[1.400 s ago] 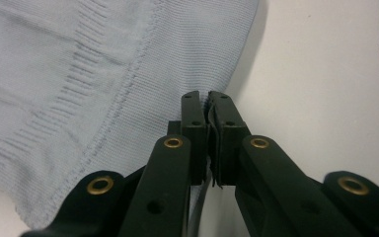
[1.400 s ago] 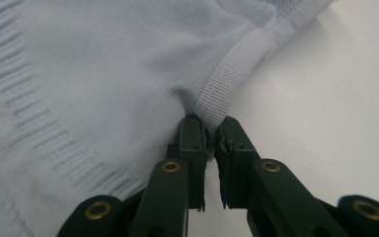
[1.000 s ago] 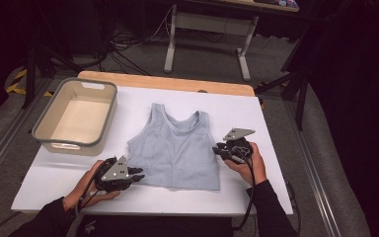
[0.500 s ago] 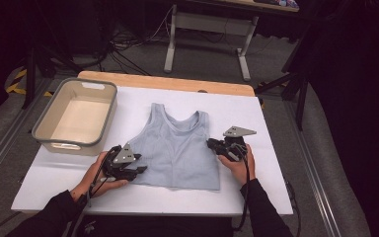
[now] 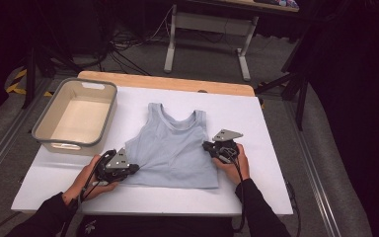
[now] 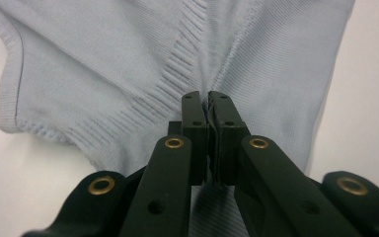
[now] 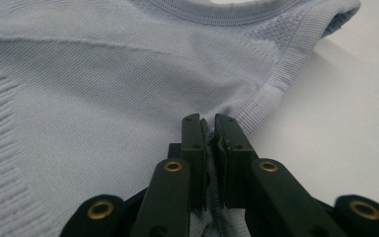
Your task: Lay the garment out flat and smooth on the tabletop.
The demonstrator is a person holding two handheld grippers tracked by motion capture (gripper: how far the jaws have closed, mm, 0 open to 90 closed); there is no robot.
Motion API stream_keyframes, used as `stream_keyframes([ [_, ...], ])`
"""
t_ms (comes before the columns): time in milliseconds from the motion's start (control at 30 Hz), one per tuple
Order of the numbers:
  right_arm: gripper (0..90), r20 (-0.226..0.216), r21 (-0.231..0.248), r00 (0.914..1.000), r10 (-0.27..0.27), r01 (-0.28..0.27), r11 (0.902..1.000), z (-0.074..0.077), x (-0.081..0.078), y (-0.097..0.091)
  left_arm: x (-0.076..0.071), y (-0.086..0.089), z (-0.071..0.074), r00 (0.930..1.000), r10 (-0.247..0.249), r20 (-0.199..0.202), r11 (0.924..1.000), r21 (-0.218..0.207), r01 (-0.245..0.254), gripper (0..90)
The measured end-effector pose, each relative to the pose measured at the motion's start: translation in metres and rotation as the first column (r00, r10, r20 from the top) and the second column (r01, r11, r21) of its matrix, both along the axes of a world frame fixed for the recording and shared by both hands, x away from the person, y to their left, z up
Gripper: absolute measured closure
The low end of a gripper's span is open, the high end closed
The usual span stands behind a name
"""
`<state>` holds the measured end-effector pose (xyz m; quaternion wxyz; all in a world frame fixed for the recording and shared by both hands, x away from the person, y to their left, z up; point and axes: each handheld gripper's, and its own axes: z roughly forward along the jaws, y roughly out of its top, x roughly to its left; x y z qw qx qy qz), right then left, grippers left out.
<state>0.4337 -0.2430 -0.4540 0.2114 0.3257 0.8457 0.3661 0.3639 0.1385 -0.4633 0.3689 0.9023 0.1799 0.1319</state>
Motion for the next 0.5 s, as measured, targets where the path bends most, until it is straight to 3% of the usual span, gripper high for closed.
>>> stream_keyframes([
  [100,82.9,0.011,-0.009,0.9999,-0.003,0.003,0.9999,0.000,-0.002,0.001,-0.004,-0.002,0.000,0.9995,-0.002,0.030,0.9997,0.026,0.001,86.6],
  [200,82.5,0.027,-0.024,0.9996,-0.003,0.003,0.9997,0.000,-0.005,0.001,-0.006,-0.002,0.000,0.9989,-0.006,0.047,0.9998,0.020,0.006,86.5],
  [267,82.9,0.041,-0.020,0.9992,0.004,-0.003,0.9998,0.002,-0.006,0.000,-0.007,-0.001,0.002,0.9978,-0.009,0.065,1.0000,-0.001,0.009,86.1],
  [367,86.1,0.063,0.005,0.9980,-0.003,0.003,1.0000,0.008,-0.007,-0.002,-0.004,0.001,0.011,0.9967,-0.001,0.081,0.9971,-0.076,0.007,85.8],
  [433,89.8,0.099,0.020,0.9950,-0.009,0.007,0.9998,0.015,-0.006,-0.004,-0.001,-0.005,0.016,0.9928,-0.009,0.120,0.9984,-0.053,0.016,85.8],
  [500,89.8,0.122,0.033,0.9924,-0.010,0.006,0.9994,0.022,-0.004,-0.003,0.003,-0.011,0.022,0.9901,-0.018,0.139,0.9974,-0.067,0.027,85.7],
])
